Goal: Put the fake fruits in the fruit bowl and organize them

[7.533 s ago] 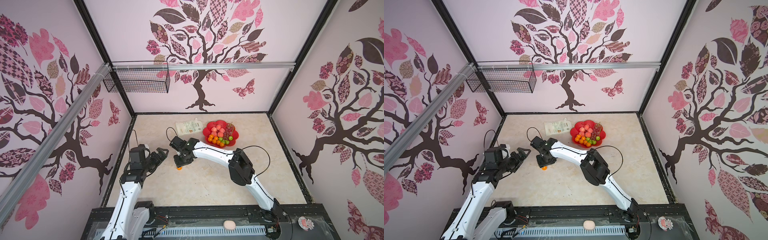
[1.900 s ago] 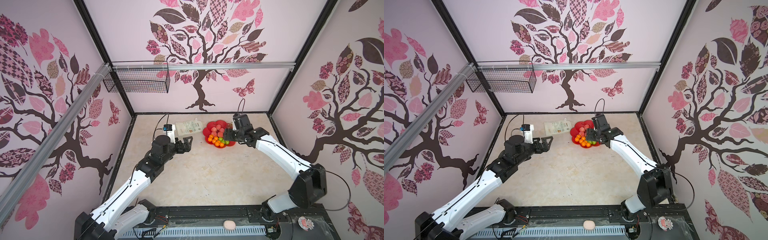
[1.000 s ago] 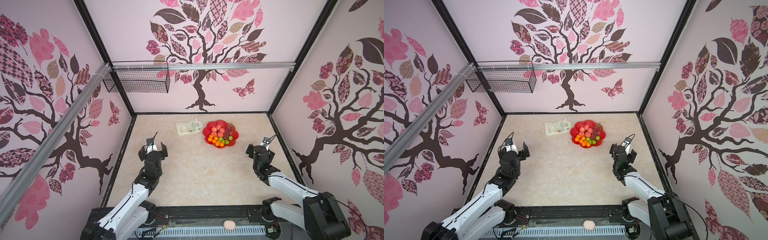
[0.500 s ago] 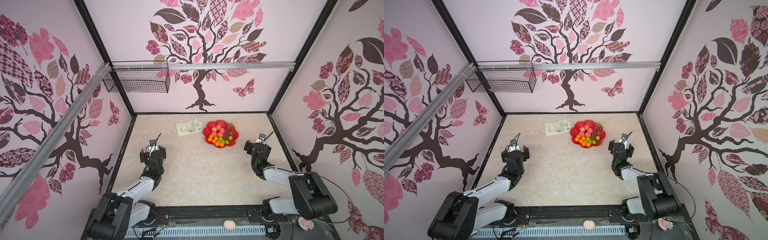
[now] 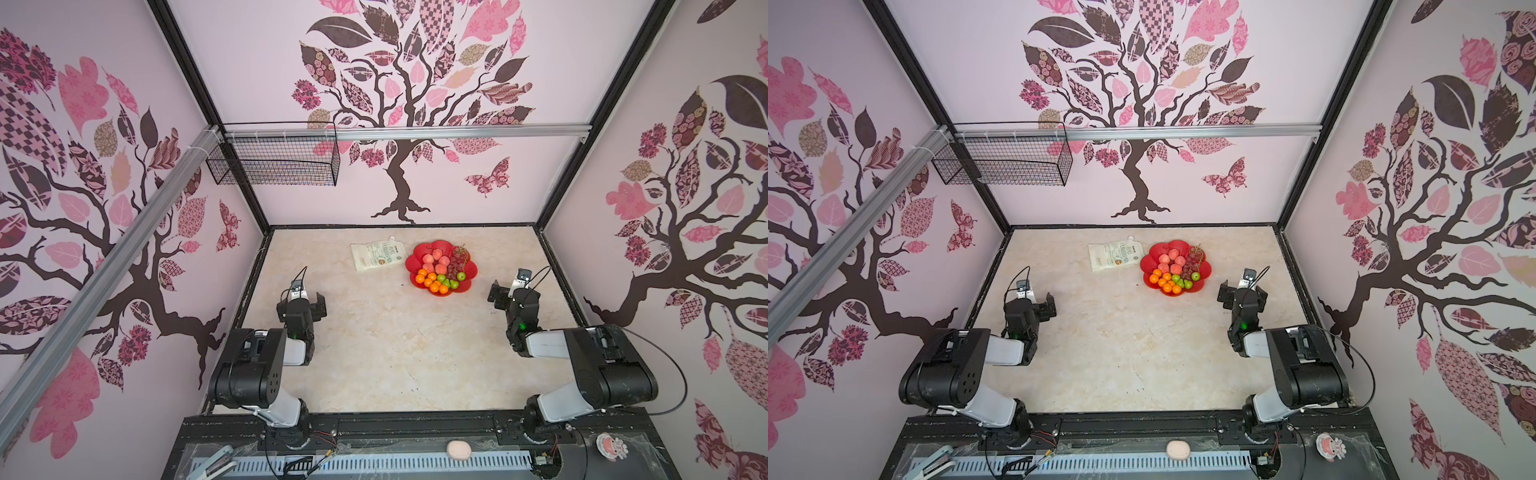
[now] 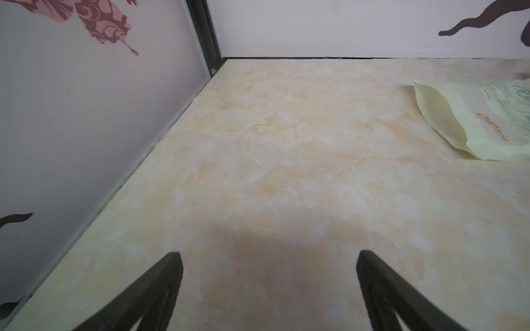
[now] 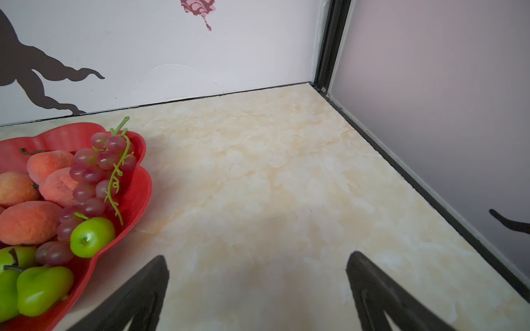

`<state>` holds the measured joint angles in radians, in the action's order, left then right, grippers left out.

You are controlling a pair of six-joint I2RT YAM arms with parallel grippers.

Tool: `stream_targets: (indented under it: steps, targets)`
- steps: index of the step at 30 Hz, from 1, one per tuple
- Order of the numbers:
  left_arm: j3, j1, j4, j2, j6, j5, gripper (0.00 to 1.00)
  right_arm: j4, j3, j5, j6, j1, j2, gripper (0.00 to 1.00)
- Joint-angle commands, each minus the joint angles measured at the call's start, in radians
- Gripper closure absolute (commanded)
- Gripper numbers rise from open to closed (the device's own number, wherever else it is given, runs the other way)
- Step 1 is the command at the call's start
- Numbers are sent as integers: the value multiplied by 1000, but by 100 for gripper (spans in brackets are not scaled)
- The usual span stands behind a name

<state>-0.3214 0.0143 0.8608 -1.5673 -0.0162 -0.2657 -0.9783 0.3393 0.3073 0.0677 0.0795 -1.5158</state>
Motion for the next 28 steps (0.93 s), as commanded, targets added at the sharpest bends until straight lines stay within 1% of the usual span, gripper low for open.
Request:
stream_targets:
  steps: [1, 2, 5, 6, 25, 28]
  targets:
    - [-56, -5, 23, 7, -19, 68, 2, -230, -71, -28, 1, -6, -55, 0]
    - [-56, -6, 39, -1, -22, 66, 1, -273, -83, -25, -2, -6, -68, 0]
    - [-69, -15, -5, 11, -31, 82, 1, -215, -69, -25, 0, -6, -51, 0]
    - [-65, -17, 6, 5, -34, 83, 2, -209, -68, -26, 1, -7, -49, 0]
    - [-80, -22, -11, 1, -38, 91, 2, -218, -68, -28, -3, -6, -50, 0]
    - [-65, -23, -1, 12, -34, 97, 1, -218, -69, -28, -3, -7, -50, 0]
